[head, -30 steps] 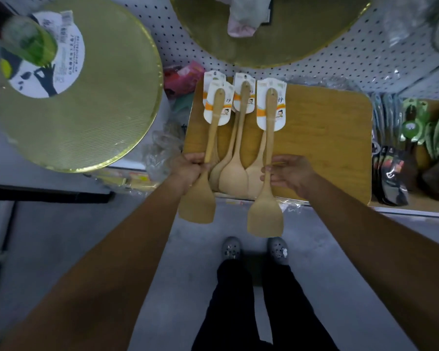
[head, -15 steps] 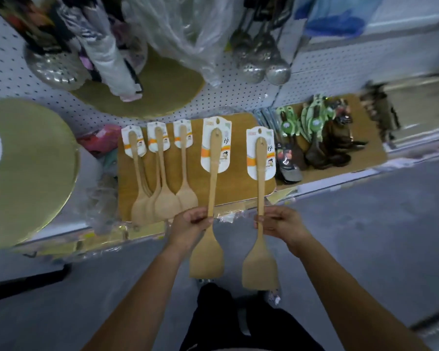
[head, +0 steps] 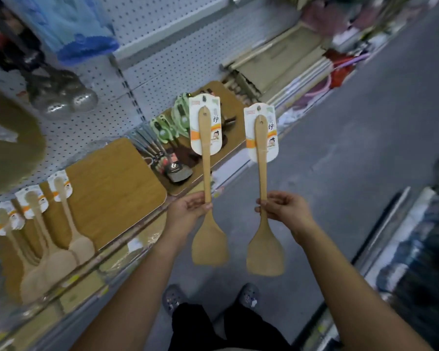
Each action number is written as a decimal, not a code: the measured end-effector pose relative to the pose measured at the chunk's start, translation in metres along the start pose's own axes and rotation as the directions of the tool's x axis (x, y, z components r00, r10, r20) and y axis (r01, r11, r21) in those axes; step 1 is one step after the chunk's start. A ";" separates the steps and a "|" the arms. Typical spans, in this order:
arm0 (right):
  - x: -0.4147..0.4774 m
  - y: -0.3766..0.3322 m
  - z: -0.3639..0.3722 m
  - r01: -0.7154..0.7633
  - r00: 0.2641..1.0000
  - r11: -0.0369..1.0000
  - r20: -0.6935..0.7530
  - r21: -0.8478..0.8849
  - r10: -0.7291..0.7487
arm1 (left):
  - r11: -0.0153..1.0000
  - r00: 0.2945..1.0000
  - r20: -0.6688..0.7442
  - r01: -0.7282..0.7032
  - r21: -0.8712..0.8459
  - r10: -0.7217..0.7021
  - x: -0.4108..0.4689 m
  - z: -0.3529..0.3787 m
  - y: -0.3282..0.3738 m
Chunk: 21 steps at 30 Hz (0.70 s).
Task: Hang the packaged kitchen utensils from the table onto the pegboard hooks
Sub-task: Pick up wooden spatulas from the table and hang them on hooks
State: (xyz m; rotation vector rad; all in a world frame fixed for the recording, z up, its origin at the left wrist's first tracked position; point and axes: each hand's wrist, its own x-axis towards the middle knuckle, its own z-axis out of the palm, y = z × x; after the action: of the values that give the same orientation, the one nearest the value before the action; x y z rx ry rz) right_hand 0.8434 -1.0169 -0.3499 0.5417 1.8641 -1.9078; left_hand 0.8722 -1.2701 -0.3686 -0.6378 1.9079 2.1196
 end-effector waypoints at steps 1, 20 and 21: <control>0.000 -0.004 -0.022 0.011 1.000 1.000 -0.020 0.013 -0.010 | 1.000 1.000 0.024 -0.002 0.001 0.002 0.004 0.022 0.004; 0.091 -0.118 -0.229 0.095 0.963 0.988 -0.262 0.125 -0.059 | 0.997 0.965 0.258 -0.060 0.052 0.045 0.153 0.273 0.091; 0.101 -0.125 -0.237 0.088 0.961 0.988 -0.272 0.125 -0.051 | 0.998 0.965 0.261 -0.053 0.044 0.039 0.163 0.281 0.094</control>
State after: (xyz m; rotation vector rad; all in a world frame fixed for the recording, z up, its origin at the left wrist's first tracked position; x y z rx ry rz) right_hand 0.6877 -0.7808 -0.3065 0.8249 1.9464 -2.1080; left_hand 0.6386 -1.0262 -0.3413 -0.2900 1.8397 2.0575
